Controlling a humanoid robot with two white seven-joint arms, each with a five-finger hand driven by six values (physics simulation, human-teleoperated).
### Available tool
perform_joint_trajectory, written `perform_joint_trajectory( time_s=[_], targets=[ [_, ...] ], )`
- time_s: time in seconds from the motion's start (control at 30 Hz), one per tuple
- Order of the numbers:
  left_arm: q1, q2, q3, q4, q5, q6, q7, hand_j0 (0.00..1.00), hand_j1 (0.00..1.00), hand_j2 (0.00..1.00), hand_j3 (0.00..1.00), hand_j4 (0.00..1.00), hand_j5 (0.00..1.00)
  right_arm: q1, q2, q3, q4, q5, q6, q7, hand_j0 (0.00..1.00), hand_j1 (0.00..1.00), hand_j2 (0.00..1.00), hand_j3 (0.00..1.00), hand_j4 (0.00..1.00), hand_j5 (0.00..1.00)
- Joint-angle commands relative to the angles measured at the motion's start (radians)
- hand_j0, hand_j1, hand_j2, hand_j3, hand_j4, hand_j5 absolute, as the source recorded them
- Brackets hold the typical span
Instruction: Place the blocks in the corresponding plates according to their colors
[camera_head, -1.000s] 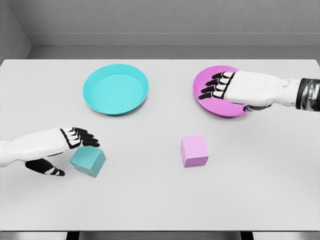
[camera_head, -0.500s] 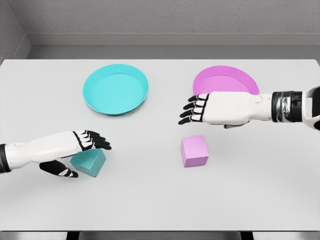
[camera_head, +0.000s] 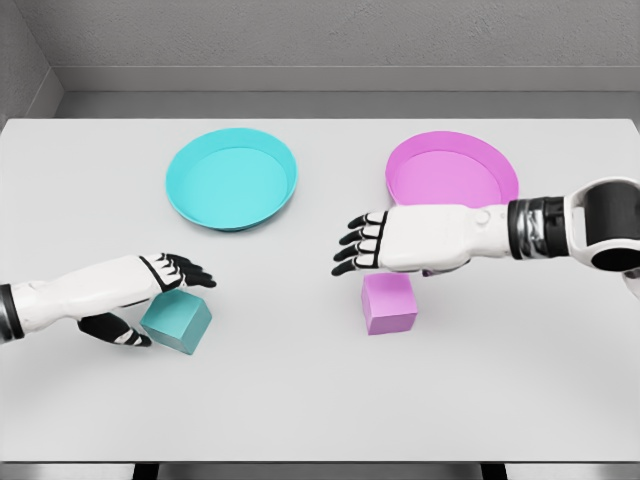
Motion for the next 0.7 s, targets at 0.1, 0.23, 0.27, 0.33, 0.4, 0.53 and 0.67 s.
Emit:
perform_joint_trajectory(
  time_s=[0.1, 0.23, 0.27, 0.33, 0.4, 0.53, 0.67],
  targets=[
    [0.000, 0.000, -0.020, 0.000, -0.002, 0.010, 0.000, 0.99, 0.99, 0.99, 0.99, 0.99, 0.99, -0.002, -0.003, 0.047, -0.002, -0.005, 0.003, 0.000, 1.00, 1.00, 1.00, 1.00, 1.00, 1.00],
    [0.000, -0.003, -0.020, 0.001, -0.008, 0.015, 0.000, 1.00, 1.00, 1.00, 1.00, 1.00, 1.00, -0.005, -0.003, 0.084, -0.002, -0.003, 0.003, 0.000, 1.00, 1.00, 1.00, 1.00, 1.00, 1.00],
    [-0.002, -0.023, -0.020, 0.003, -0.042, 0.047, 0.000, 1.00, 1.00, 1.00, 1.00, 1.00, 1.00, -0.005, -0.004, 0.087, -0.003, -0.003, 0.003, 0.000, 1.00, 1.00, 1.00, 1.00, 1.00, 1.00],
    [-0.008, -0.049, -0.020, 0.004, -0.062, 0.078, 0.000, 1.00, 1.00, 1.00, 1.00, 1.00, 1.00, -0.005, -0.004, 0.094, -0.003, -0.003, 0.003, 0.000, 1.00, 1.00, 1.00, 1.00, 1.00, 1.00],
    [-0.008, -0.049, -0.020, 0.004, -0.061, 0.076, 0.000, 1.00, 1.00, 1.00, 1.00, 1.00, 1.00, -0.003, -0.007, 0.102, -0.003, -0.003, 0.003, 0.000, 1.00, 1.00, 1.00, 1.00, 1.00, 1.00],
    [-0.005, -0.057, -0.020, 0.003, -0.061, 0.069, 0.000, 1.00, 1.00, 1.00, 1.00, 1.00, 1.00, -0.003, -0.018, 0.102, -0.003, -0.002, 0.003, 0.000, 1.00, 1.00, 1.00, 1.00, 1.00, 1.00],
    [-0.008, -0.061, -0.025, 0.003, -0.062, 0.069, 0.002, 1.00, 1.00, 1.00, 1.00, 1.00, 1.00, -0.003, -0.016, 0.116, -0.002, 0.000, 0.003, 0.000, 1.00, 1.00, 1.00, 1.00, 1.00, 1.00]
  ],
)
